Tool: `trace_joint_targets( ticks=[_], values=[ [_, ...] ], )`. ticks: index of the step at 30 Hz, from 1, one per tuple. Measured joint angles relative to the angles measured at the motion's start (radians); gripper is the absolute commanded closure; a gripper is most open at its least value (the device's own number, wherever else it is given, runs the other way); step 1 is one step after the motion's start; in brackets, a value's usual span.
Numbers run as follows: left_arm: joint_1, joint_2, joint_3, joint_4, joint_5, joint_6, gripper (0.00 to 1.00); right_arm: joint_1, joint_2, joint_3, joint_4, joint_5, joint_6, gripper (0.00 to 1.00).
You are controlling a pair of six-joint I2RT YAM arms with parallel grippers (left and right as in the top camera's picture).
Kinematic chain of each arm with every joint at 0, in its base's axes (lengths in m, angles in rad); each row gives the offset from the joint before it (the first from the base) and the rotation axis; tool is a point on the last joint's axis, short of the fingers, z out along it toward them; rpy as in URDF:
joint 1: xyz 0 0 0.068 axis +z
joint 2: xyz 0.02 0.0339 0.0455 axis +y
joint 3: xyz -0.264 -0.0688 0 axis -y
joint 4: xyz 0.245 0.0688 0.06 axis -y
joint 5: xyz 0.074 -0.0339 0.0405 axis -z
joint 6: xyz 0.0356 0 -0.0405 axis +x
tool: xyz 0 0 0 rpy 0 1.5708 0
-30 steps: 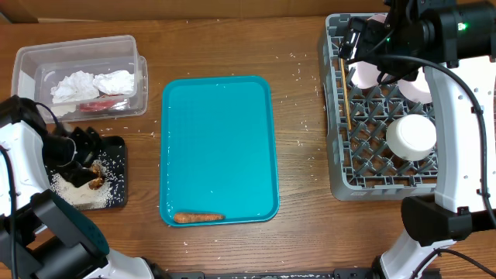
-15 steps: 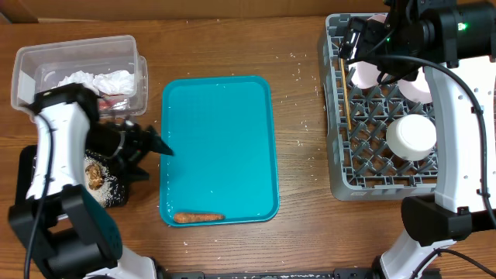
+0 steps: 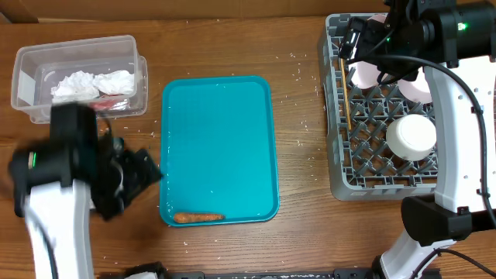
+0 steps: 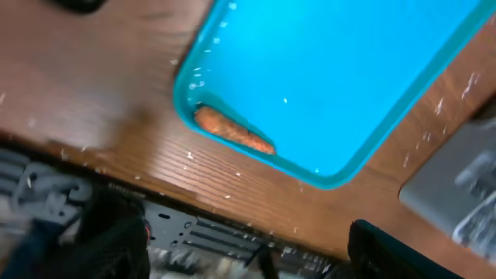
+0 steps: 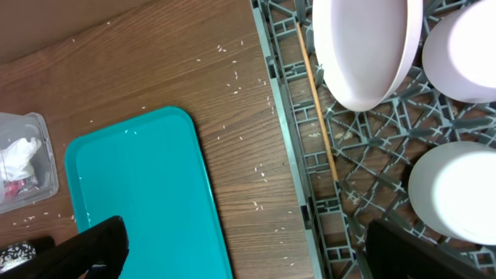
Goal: Sort waste into correct bins and load items into the dishwasher
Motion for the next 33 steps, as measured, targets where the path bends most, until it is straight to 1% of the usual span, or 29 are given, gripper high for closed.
trace_joint_targets(
  ticks=[1, 2, 6, 9, 13, 17, 21, 24, 27, 33],
  values=[
    [0.0, -0.047, -0.029, 0.002, -0.015, -0.062, 0.05, 0.0, 0.0, 0.0, 0.0, -0.001, 0.0, 0.0],
    [0.0, -0.085, -0.059, 0.003, -0.029, -0.114, 0.0, 0.0, 0.0, 0.0, 0.0, 0.0, 0.0, 0.0],
    [0.0, -0.192, -0.211, 0.05, -0.055, -0.362, 0.0, 0.0, 0.0, 0.0, 0.0, -0.001, 0.0, 0.0],
    [0.0, -0.214, -0.294, 0.09, -0.056, -0.483, 0.0, 0.0, 0.0, 0.0, -0.001, 0.0, 0.0, 0.0],
    [0.0, -0.208, -0.328, 0.11, -0.051, -0.573, 0.0, 0.0, 0.0, 0.0, 0.0, 0.0, 0.0, 0.0],
    [0.0, -0.189, -0.338, 0.161, 0.008, -0.628, 0.0, 0.0, 0.0, 0.0, 0.0, 0.0, 0.0, 0.0],
    [-0.007, -0.16, -0.407, 0.181, 0.058, -0.688, 0.0, 0.0, 0.0, 0.0, 0.0, 0.0, 0.0, 0.0],
    [-0.051, -0.137, -0.498, 0.225, 0.074, -0.765, 0.0, 0.0, 0.0, 0.0, 0.0, 0.0, 0.0, 0.0],
    [-0.11, -0.108, -0.575, 0.335, 0.08, -0.824, 0.0, 0.0, 0.0, 0.0, 0.0, 0.0, 0.0, 0.0],
    [-0.253, -0.049, -0.609, 0.512, 0.043, -0.946, 0.0, 0.0, 0.0, 0.0, 0.0, 0.0, 0.0, 0.0]
  ],
)
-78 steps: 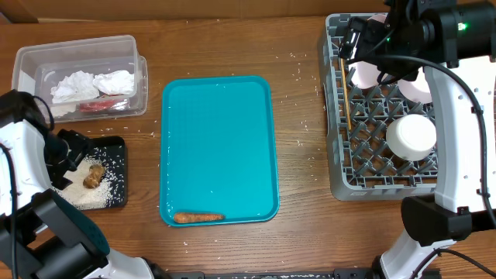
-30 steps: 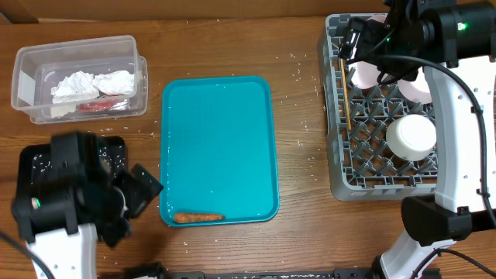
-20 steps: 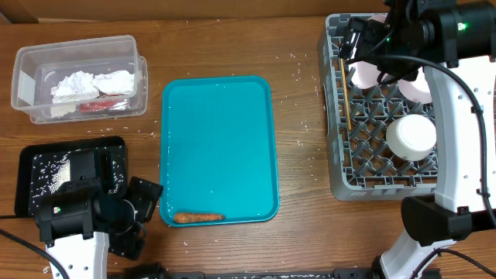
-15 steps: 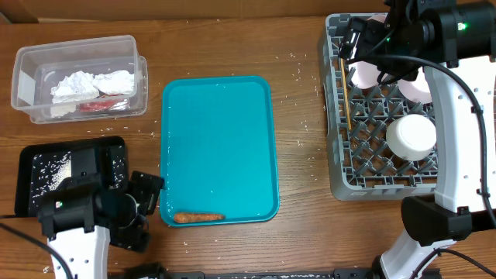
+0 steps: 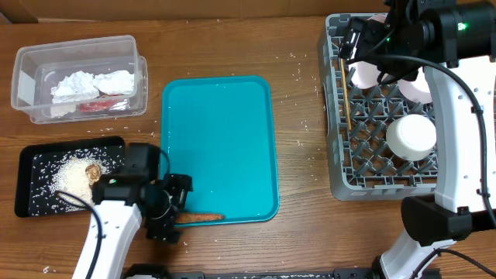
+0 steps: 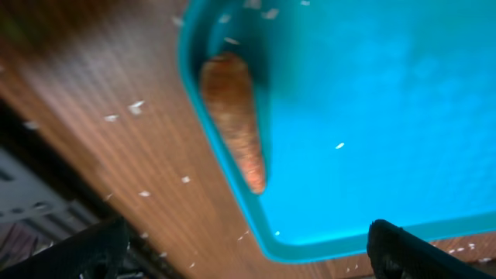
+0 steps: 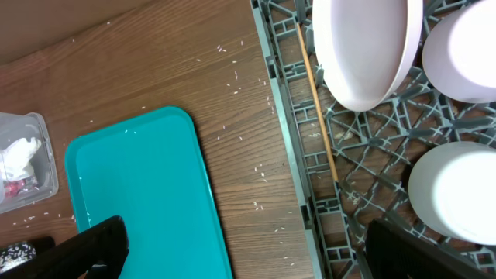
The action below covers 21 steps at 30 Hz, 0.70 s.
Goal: Sort waste into correct bins and load items into the dishwasher
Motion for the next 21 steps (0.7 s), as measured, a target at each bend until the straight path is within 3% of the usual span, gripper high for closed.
trace_joint_targets(
  ticks=[9, 21],
  values=[
    [-0.18, 0.173, -0.001, 0.149, -0.099, -0.203, 0.01, 0.0, 0.0, 0.0, -0.001, 0.0, 0.0, 0.0],
    [-0.193, 0.347, -0.001, 0.207, -0.153, -0.298, 0.0, 0.0, 0.0, 0.0, 0.0, 0.0, 0.0, 0.0]
  ],
)
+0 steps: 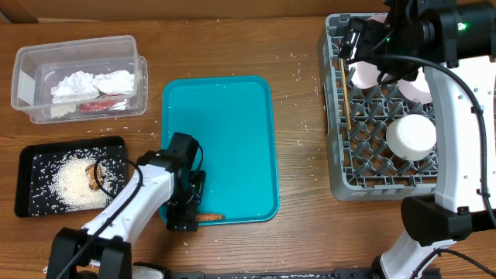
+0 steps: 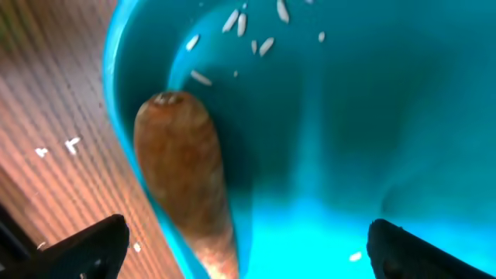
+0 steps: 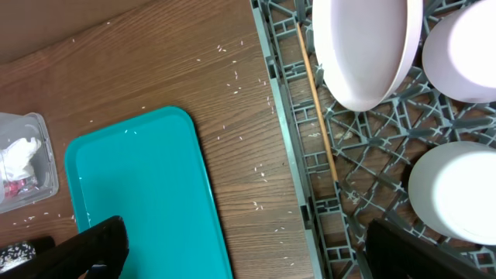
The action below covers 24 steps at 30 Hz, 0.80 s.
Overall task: Sort waste into correct bins and load items into the dishwasher
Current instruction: 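Lift the carrot with the left gripper and carry it toward the black tray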
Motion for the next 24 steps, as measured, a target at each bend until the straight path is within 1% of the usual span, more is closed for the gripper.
trace_joint_targets(
  ticks=[7, 10, 15, 17, 19, 21, 24],
  values=[
    [0.0, 0.024, 0.0, 0.047, -0.034, -0.007, 0.0, 0.0, 0.0, 0.0, 0.0, 0.0, 0.0, 0.0],
    [0.0, 0.031, 0.0, 0.102, -0.054, -0.007, 0.0, 0.0, 0.0, 0.0, 0.0, 0.0, 0.0, 0.0],
    [0.0, 0.032, 0.0, 0.14, -0.079, -0.008, 0.01, 0.0, 0.0, 0.0, 0.0, 0.0, 0.0, 0.0],
    [0.0, 0.032, 0.0, 0.147, -0.09, -0.008, 0.08, 0.0, 0.0, 0.0, 0.0, 0.0, 0.0, 0.0],
    [0.0, 0.032, 0.0, 0.153, -0.106, -0.013, 0.19, 0.0, 0.0, 0.0, 0.0, 0.0, 0.0, 0.0],
    [0.0, 0.032, 0.0, 0.16, -0.117, -0.013, 0.26, 0.0, 0.0, 0.0, 0.0, 0.0, 0.0, 0.0],
    [0.0, 0.032, 0.0, 0.172, -0.12, -0.014, 0.26, 0.0, 0.0, 0.0, 0.0, 0.0, 0.0, 0.0]
  ],
)
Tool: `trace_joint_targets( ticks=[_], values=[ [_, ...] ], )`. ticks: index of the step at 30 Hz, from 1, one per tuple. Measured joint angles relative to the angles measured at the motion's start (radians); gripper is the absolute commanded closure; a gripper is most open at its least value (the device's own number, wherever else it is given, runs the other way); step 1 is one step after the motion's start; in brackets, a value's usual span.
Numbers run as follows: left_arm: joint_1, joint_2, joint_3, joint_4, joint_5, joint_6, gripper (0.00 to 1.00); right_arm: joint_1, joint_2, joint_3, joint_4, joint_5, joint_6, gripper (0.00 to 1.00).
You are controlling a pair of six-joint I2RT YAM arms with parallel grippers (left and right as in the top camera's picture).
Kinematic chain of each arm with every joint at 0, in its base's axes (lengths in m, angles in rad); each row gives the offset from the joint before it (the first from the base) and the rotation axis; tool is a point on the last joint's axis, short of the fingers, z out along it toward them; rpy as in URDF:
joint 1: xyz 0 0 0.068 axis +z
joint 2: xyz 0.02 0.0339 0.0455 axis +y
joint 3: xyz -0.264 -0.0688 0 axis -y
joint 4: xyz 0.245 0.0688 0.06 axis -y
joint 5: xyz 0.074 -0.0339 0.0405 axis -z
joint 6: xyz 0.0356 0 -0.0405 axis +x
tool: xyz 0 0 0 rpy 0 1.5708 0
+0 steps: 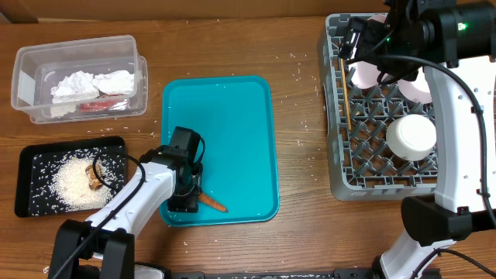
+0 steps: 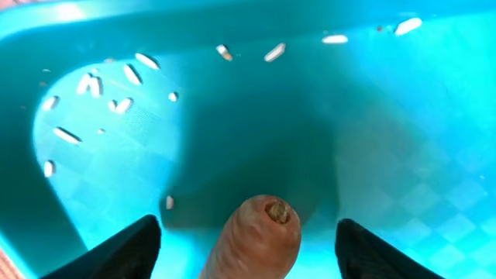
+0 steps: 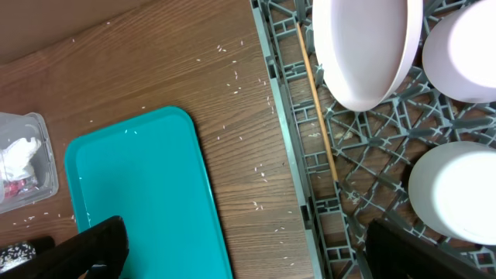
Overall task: Sort waste into correct bins and load items into the dishwasher
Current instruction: 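Lift the carrot with the left gripper and carry it toward the black tray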
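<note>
An orange carrot [image 1: 213,204] lies slanted in the front left corner of the teal tray [image 1: 225,116]. My left gripper [image 1: 186,198] is down over its thick end. In the left wrist view the carrot [image 2: 256,232] sits between the two dark fingers [image 2: 116,248], which stand wide apart and clear of it, so the left gripper [image 2: 248,252] is open. My right gripper [image 3: 260,256] hangs open and empty over the left edge of the grey dish rack [image 1: 341,155].
The rack holds a chopstick [image 1: 344,93], a pink bowl [image 3: 364,46] and a white cup [image 1: 411,136]. A black tray of rice [image 1: 46,194] sits left of the teal tray. A clear bin of tissues [image 1: 77,74] stands at the back left. Rice grains dot the table.
The carrot lay along the tray's front rim and now lies slanted, further into the tray. My left gripper has turned so the carrot's thick end is between its open fingers. The right arm is unchanged.
My left arm was a blur over the black rice tray. Then it stood at the teal tray's front left corner beside the carrot, then over the carrot's thick end. Now the carrot is turned and between the open fingers. The right arm stayed over the rack.
</note>
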Motion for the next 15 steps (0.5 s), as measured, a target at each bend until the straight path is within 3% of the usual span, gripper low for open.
trace_joint_targets(
  ticks=[7, 15],
  values=[
    [-0.001, 0.0, 0.0, 0.085, 0.031, 0.064, 0.2, 0.0, 0.0, 0.0, 0.0, 0.0, 0.0, 0.0],
    [-0.026, 0.0, 0.0, 0.07, 0.054, 0.145, 0.26, 0.0, 0.0, 0.0, 0.0, 0.0, 0.0, 0.0]
  ],
)
